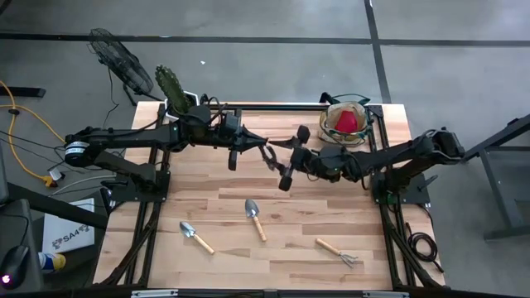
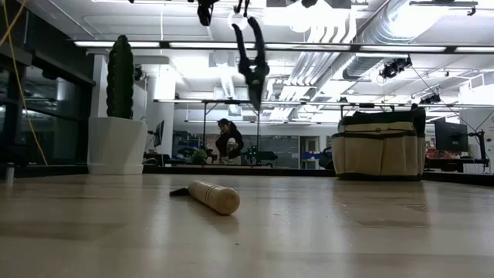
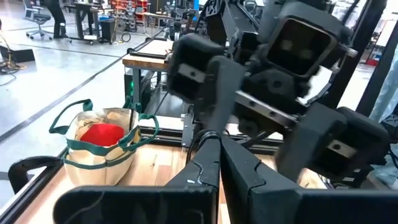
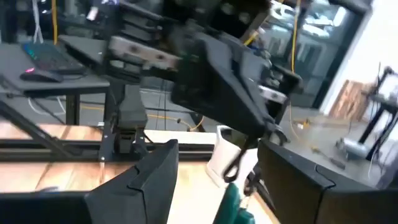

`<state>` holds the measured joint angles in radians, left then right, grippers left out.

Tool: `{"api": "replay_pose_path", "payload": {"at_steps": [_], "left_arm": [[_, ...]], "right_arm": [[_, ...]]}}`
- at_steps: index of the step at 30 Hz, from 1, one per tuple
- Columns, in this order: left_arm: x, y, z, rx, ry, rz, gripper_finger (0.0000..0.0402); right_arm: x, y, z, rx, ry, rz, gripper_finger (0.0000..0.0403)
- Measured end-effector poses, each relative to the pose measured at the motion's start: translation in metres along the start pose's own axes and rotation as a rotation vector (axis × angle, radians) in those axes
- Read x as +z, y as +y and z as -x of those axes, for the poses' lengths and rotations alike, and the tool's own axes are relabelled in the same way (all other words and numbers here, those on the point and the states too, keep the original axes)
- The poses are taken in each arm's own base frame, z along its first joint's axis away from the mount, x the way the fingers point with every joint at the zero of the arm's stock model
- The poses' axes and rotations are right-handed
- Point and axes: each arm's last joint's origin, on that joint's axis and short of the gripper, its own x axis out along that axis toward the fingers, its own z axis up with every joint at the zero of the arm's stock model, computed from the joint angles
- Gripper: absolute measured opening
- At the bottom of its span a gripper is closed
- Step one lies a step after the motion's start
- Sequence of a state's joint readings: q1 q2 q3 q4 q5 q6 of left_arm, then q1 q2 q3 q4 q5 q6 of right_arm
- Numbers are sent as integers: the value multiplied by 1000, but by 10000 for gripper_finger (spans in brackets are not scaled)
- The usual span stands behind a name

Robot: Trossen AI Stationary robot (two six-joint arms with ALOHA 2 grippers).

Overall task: Pick & Place Garden tools in Gardening bag
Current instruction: Put the green shear scissor into the gardening bag

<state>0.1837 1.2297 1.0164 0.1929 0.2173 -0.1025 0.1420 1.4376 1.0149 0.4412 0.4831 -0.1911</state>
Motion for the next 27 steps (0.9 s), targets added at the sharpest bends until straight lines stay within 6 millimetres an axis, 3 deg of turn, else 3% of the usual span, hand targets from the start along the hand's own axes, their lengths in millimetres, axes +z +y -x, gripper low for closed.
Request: {"api": "replay_pose_path", "payload": {"at_steps": [10, 27], "left_arm": [[0, 0, 0, 0, 0, -47, 0], [0, 0, 0, -2, 0, -72, 0]], "right_arm": [[-8, -12, -9, 97, 27, -179, 213], [-8, -19, -13, 155, 9, -189, 212]]}}
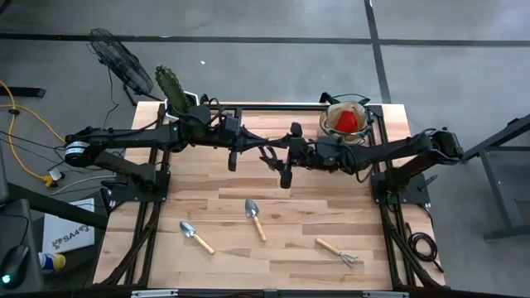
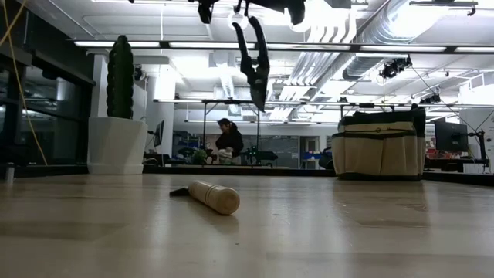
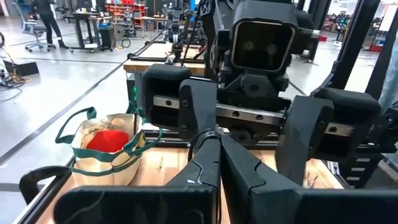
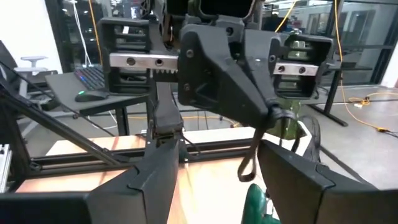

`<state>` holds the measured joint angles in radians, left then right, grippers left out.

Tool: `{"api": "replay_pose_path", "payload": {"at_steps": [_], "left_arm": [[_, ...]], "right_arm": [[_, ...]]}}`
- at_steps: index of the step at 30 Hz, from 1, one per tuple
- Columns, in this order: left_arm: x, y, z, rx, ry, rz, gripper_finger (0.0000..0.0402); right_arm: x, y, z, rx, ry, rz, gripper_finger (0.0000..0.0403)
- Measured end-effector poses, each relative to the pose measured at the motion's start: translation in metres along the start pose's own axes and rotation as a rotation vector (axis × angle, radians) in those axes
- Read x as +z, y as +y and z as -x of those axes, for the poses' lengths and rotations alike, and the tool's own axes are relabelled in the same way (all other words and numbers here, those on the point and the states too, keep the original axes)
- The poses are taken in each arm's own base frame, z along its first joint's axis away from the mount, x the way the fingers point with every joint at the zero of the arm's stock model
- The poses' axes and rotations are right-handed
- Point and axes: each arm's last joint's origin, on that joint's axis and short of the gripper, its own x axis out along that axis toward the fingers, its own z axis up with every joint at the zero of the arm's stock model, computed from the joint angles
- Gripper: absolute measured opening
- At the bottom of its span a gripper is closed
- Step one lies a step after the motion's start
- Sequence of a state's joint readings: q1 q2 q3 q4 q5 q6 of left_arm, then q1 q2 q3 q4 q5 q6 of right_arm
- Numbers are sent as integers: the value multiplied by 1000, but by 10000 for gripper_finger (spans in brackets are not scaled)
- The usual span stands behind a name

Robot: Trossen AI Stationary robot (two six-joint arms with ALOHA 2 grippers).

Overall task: Pick & Place Garden tools in Gardening bag
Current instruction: Put the green shear scissor into the gardening bag

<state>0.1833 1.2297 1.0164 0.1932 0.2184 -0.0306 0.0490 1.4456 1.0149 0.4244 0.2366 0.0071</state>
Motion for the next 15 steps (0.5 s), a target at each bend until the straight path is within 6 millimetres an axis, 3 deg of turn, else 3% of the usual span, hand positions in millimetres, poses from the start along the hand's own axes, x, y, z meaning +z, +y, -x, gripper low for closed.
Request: {"api": "replay_pose_path", "payload": {"at_steps": [15], "left_arm": [[2, -1, 0, -26, -16, -8, 0]], "right_arm": [[-10, -5, -15, -1, -43, 0, 206]]}}
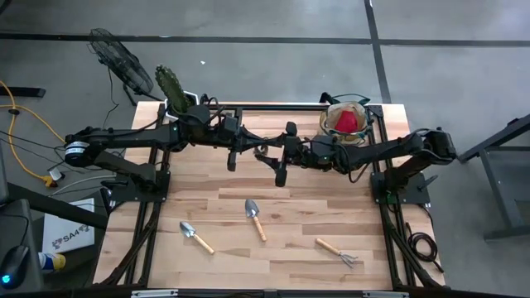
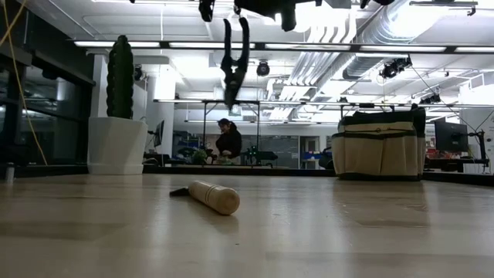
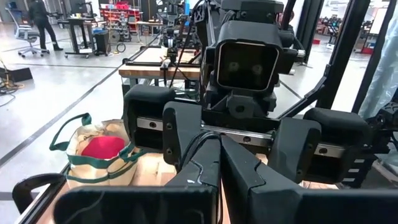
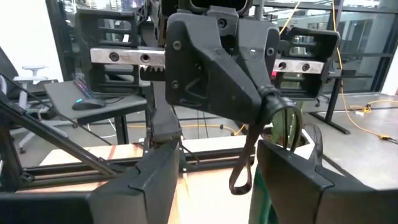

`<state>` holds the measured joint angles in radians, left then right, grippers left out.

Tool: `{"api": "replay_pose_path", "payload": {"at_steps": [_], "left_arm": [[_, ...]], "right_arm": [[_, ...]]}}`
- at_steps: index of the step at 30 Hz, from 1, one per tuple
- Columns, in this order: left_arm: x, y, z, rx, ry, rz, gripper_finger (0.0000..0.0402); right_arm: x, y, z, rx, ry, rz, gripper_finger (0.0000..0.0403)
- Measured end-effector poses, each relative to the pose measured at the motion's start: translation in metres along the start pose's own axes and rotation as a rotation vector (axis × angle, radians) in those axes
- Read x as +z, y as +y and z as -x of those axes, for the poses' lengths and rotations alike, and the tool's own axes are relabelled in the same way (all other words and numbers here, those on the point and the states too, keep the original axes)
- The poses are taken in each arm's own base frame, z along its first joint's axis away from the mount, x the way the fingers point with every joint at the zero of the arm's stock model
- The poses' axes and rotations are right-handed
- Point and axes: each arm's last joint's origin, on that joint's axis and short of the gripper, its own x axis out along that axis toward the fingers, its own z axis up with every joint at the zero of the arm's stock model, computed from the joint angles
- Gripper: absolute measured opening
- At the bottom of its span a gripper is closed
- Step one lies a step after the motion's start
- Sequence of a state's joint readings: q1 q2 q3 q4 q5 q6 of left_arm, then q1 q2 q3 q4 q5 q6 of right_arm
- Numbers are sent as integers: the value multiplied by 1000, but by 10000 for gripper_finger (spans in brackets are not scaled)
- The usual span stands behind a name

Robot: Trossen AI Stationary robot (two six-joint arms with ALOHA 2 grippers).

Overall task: Pick & Place Garden tools in Gardening bag
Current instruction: Put the green shear scissor into the gardening bag

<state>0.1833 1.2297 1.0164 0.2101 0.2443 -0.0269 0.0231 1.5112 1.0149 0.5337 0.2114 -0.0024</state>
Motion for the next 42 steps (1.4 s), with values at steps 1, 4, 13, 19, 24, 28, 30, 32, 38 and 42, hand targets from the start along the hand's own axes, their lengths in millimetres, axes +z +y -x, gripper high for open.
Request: {"api": "replay_pose_path", "payload": {"at_steps": [1, 4, 13, 19, 24, 28, 30, 32, 38, 42], "left_arm": [[0, 0, 0, 0, 2, 1, 0], [0, 0, 0, 0, 3, 1, 0], [-3, 0, 0, 4, 32, 2, 0], [-3, 0, 0, 5, 33, 1, 0], [-3, 0, 0, 4, 33, 1, 0], [-3, 0, 0, 4, 33, 1, 0], [-3, 0, 0, 3, 33, 1, 0], [-3, 0, 0, 3, 34, 1, 0], [-4, 0, 0, 4, 40, 3, 0], [-4, 1, 0, 23, 44, 3, 2]], "right_arm": [[0, 0, 0, -4, 1, 1, 200], [1, 0, 1, -18, 1, 8, 179], [1, -1, 1, -54, -2, 20, 95], [2, -2, 1, -55, -5, 27, 19], [2, -1, 1, -51, -5, 24, 4], [3, -2, 2, -51, -4, 18, 4], [3, -2, 2, -50, -4, 17, 4], [3, -2, 2, -50, -4, 16, 4], [3, -2, 2, -50, -2, 16, 4], [3, -2, 3, -50, 0, 16, 4]]}}
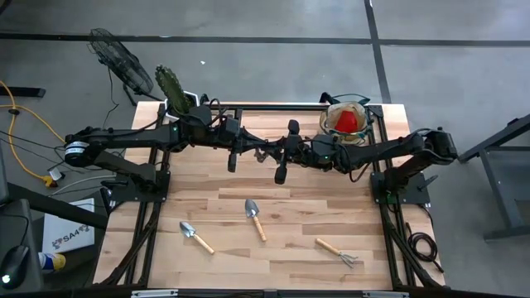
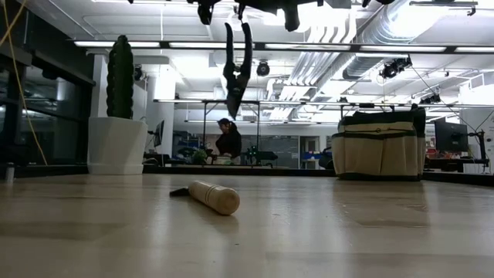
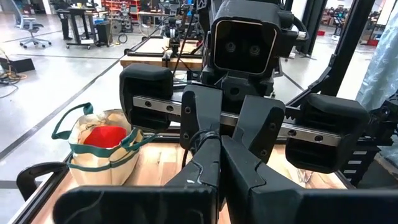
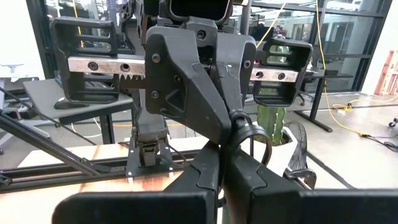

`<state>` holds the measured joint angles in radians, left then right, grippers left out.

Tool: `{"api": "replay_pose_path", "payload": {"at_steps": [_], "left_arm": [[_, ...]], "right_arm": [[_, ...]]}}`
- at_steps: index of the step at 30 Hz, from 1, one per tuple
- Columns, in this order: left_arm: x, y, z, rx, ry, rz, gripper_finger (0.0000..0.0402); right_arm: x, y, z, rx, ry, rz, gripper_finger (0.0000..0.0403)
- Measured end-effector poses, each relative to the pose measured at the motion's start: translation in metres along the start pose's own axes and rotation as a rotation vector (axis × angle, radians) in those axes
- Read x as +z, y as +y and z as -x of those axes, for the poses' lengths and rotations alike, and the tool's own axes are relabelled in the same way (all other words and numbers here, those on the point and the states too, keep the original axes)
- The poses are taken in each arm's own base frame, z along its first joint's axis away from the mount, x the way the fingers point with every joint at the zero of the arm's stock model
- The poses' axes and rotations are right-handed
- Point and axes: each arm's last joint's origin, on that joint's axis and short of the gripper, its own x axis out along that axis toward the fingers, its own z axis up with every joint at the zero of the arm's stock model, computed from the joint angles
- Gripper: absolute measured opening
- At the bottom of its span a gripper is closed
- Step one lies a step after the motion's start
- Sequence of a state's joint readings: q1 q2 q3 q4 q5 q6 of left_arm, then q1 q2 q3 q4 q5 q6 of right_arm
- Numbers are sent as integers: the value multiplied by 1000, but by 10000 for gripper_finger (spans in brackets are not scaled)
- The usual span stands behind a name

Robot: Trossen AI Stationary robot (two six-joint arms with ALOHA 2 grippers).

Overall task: Pick & Place Garden tools in Gardening bag
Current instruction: Put the green shear scissor into the gardening bag

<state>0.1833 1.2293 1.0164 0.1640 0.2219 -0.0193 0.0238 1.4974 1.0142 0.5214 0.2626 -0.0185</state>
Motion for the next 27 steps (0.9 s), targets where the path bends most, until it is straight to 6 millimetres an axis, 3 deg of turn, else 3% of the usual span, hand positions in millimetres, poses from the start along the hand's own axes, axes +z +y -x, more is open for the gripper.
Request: {"api": "replay_pose_path", "payload": {"at_steps": [10, 21, 27], "left_arm": [[-1, 0, 0, 5, 9, -21, 26], [0, 0, 1, 8, 7, -48, 131], [1, 0, 3, 8, 8, -66, 151]], "right_arm": [[3, -1, 3, -8, 5, 1, 4], [2, -1, 3, -8, 9, 2, 4], [2, -2, 3, -24, 10, 2, 4]]}}
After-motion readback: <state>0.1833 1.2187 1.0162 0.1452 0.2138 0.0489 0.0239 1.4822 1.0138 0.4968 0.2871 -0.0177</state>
